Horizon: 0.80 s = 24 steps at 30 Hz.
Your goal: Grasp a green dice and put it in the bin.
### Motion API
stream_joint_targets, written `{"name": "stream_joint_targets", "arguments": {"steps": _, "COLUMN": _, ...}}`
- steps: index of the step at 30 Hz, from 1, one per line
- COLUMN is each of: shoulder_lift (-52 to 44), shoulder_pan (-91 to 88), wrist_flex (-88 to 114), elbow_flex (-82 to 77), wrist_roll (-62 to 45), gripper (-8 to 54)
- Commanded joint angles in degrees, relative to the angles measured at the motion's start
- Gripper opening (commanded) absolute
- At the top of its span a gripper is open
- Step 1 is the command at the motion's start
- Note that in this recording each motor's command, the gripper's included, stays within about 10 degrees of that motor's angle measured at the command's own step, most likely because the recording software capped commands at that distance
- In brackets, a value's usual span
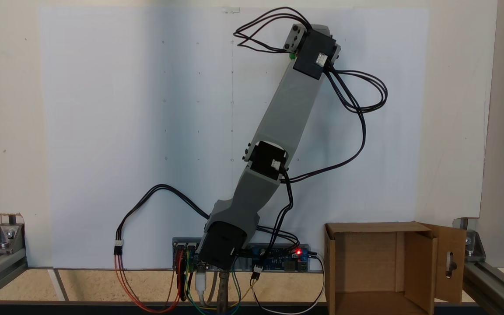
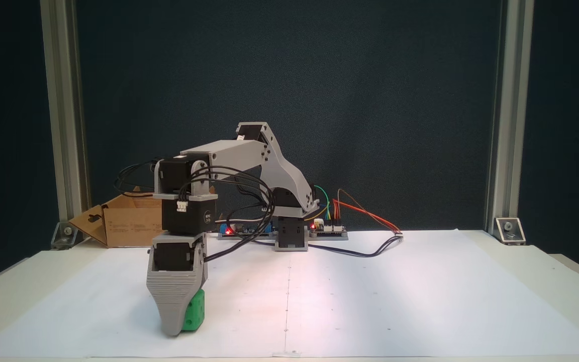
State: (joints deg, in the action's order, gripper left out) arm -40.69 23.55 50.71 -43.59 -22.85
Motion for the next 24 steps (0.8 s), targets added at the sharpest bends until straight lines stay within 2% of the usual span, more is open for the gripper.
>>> {"name": "stream_joint_targets", "arguments": {"steps": 1, "shoulder_lift": -0.8, "shoulder_pan": 1.1, "wrist_flex": 0.1, "elbow_flex": 0.4, "wrist_roll": 3.1, "gripper": 11.5}}
{"name": "stream_joint_targets", "arguments": {"steps": 3, "shoulder_lift": -1.2, "shoulder_pan": 1.0, "wrist_flex": 1.8, "elbow_flex": 0.4, "wrist_roll": 3.8, "gripper": 11.5}}
{"name": "stream_joint_targets", "arguments": {"steps": 17, "shoulder_lift": -34.4, "shoulder_pan": 1.0, "wrist_flex": 22.9, "elbow_flex": 0.4, "wrist_roll": 8.4, "gripper": 11.5}}
{"name": "stream_joint_targets", "arguments": {"steps": 24, "shoulder_lift": -41.7, "shoulder_pan": 13.3, "wrist_flex": 26.4, "elbow_flex": 0.4, "wrist_roll": 8.4, "gripper": 11.5}}
